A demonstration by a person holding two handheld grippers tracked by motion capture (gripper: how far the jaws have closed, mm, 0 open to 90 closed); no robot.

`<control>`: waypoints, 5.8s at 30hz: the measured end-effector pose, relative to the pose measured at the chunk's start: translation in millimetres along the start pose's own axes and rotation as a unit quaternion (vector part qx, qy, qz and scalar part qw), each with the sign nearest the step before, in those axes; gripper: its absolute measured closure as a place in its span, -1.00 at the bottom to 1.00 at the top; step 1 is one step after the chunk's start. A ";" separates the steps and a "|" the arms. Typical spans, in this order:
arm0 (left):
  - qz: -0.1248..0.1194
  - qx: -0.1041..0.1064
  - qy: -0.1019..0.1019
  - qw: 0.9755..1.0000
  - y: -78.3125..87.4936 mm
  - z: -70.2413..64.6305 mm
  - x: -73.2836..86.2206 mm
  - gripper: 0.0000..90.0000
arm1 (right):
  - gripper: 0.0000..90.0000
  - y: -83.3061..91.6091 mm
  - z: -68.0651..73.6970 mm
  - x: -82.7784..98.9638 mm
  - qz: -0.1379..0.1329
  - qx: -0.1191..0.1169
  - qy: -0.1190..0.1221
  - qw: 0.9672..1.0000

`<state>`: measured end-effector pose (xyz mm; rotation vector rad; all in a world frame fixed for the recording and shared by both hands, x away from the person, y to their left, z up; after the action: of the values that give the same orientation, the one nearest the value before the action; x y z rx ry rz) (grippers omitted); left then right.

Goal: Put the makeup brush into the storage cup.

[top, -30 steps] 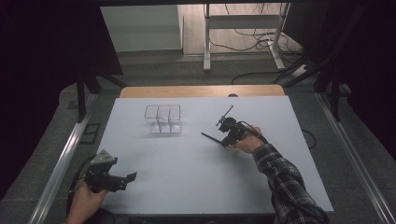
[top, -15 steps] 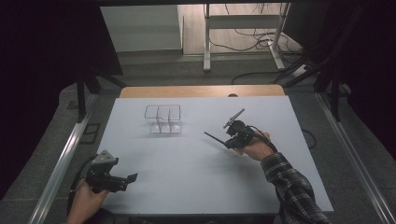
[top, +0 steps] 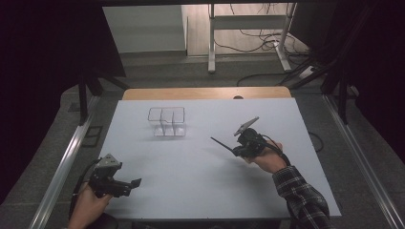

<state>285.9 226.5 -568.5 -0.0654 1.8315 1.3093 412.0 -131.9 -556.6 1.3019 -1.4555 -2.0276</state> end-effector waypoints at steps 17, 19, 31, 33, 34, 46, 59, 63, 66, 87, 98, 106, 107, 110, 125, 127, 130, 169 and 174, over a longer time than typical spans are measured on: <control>0.009 -0.003 0.004 1.000 -1.3 0.8 1.8 -0.95 | 0.87 9.0 7.9 9.4 0.000 0.011 -0.012 1.000; 0.009 -0.003 0.003 1.000 -1.3 0.8 1.7 -0.94 | 0.87 10.6 10.1 9.9 0.000 0.011 -0.006 1.000; -0.001 -0.009 0.006 1.000 1.2 2.3 -0.3 -0.95 | 0.87 12.8 30.2 17.1 0.008 0.002 0.012 1.000; -0.007 -0.014 0.007 1.000 1.1 1.8 -1.8 -0.97 | 0.87 13.4 31.9 18.2 0.009 0.001 0.013 1.000; -0.009 -0.016 0.004 1.000 1.2 1.7 -2.6 -0.97 | 0.87 14.0 32.6 18.7 0.009 0.001 0.014 1.000; -0.006 -0.001 -0.049 0.999 -13.5 -17.4 -20.7 -1.00 | 0.87 21.5 33.2 18.7 0.003 -0.001 0.018 1.000; -0.016 0.014 -0.067 0.998 -32.4 -27.9 -44.5 -1.00 | 0.86 17.7 43.8 15.6 0.013 -0.017 0.033 0.999; -0.017 0.027 -0.080 0.996 -38.0 -32.9 -52.3 -1.00 | 0.86 16.2 46.5 14.0 0.016 -0.020 0.039 0.999; -0.017 0.037 -0.089 0.995 -42.7 -37.2 -58.3 -1.00 | 0.86 14.9 48.7 12.8 0.019 -0.023 0.042 0.999; -0.003 0.083 -0.156 0.984 -75.3 -73.2 -86.3 -0.98 | 0.87 7.5 71.0 1.8 0.029 -0.050 0.080 0.995; 0.002 0.099 -0.180 0.979 -87.4 -88.0 -94.0 -0.99 | 0.86 3.5 83.3 -4.3 0.034 -0.062 0.099 0.993; 0.015 0.116 -0.203 0.972 -97.2 -99.9 -97.1 -0.98 | 0.87 -1.1 95.1 -8.4 0.040 -0.072 0.112 0.990; 0.015 0.117 -0.205 0.972 -98.1 -101.0 -97.7 -0.98 | 0.87 -1.8 96.0 -8.7 0.040 -0.074 0.114 0.990; 0.016 0.119 -0.212 0.970 -100.3 -104.7 -99.3 -0.96 | 0.87 -3.4 98.5 -9.3 0.043 -0.075 0.118 0.989; 0.024 0.131 -0.257 0.957 -110.2 -124.9 -101.9 -0.78 | 0.86 -7.6 110.9 -11.9 0.055 -0.090 0.135 0.985; 0.026 0.134 -0.266 0.954 -110.6 -128.4 -102.8 -0.76 | 0.87 -7.6 112.1 -12.5 0.056 -0.093 0.136 0.985; 0.024 0.137 -0.271 0.952 -110.8 -130.9 -103.4 -0.69 | 0.87 -8.3 113.8 -13.5 0.056 -0.094 0.135 0.985; 0.057 0.175 -0.356 0.916 -102.3 -144.3 -90.7 0.86 | 0.56 -11.4 122.2 -15.7 0.053 -0.114 0.150 0.981; 0.067 0.180 -0.320 0.928 -101.7 -133.8 -93.5 0.86 | 0.02 -14.5 107.9 -18.3 0.033 -0.083 0.148 0.985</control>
<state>313.7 36.2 -572.4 0.6254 1.4813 0.9072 337.2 -50.7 -553.7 1.3934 -1.1560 -1.7804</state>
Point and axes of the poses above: each handheld gripper's, and its own axes: y roughly backward along the jaws, x roughly out of its underside, z roughly to its left, the point moved 10 cm from there along -y, roughly forward along the jaws, and after that the axes turned 4 degrees about -y, right-handed, at the moved point
